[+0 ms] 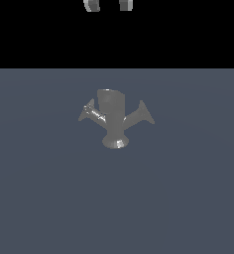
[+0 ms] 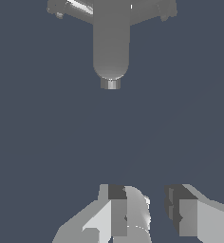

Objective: Turn on the faucet by rotating a designated handle.

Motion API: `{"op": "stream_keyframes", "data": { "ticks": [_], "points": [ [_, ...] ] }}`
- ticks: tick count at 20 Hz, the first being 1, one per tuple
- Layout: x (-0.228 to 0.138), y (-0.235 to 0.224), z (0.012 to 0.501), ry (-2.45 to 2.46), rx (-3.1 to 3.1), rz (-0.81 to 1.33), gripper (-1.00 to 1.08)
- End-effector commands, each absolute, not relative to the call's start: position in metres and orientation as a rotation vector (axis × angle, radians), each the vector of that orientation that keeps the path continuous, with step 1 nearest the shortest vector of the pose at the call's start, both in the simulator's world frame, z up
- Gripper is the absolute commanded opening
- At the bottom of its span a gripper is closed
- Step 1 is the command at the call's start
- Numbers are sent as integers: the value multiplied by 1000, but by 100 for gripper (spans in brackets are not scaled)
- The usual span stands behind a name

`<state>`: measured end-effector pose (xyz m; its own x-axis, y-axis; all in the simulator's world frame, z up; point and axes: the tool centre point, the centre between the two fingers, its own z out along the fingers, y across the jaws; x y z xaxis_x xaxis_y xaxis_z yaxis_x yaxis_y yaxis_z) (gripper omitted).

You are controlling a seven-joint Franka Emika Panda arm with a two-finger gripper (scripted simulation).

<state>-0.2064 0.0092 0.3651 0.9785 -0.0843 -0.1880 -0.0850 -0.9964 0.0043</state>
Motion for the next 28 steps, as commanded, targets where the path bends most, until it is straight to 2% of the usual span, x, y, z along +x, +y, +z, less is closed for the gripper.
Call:
{"op": "stream_keyframes", "data": {
  "ticks": [1,2,3,4,5,6,7,8,10,11,13,15,16,17,18,19,20,21,22,23,24,25,26,27,28],
  "points": [
    [-177,45,353,99,-3125,250,5],
    [-175,55,333,60,-3141,275,24],
    [-173,63,312,58,-3144,305,34],
    [-157,59,309,201,-3102,285,51],
    [-158,51,310,224,-3094,282,51],
    [-149,70,300,135,-3129,263,23],
    [-134,45,295,267,-3124,237,22],
    [-126,63,285,158,-3140,228,-5],
    [-101,74,271,134,-3165,171,-21],
    [-85,69,265,213,-3173,127,-22],
    [-70,98,244,110,-3196,82,-54],
    [-47,81,222,274,-3176,47,-76],
    [-40,80,208,287,-3171,41,-73],
    [-33,106,199,252,-3177,-1,-82],
    [-17,107,195,174,-3205,-46,-10],
    [-4,102,191,86,-3225,-64,1],
    [-3,121,182,-67,-3248,-38,-78],
    [-18,113,168,47,-3279,69,-47],
    [-15,106,161,68,-3283,88,-47],
    [-8,137,163,5,-3311,34,-92],
    [39,72,150,156,-3302,-34,78],
    [35,25,176,298,-3284,-98,78],
    [79,24,218,325,-3251,-254,61],
    [66,19,248,339,-3229,-337,61],
    [59,-8,206,214,-3282,-257,-34]
  ]
}}
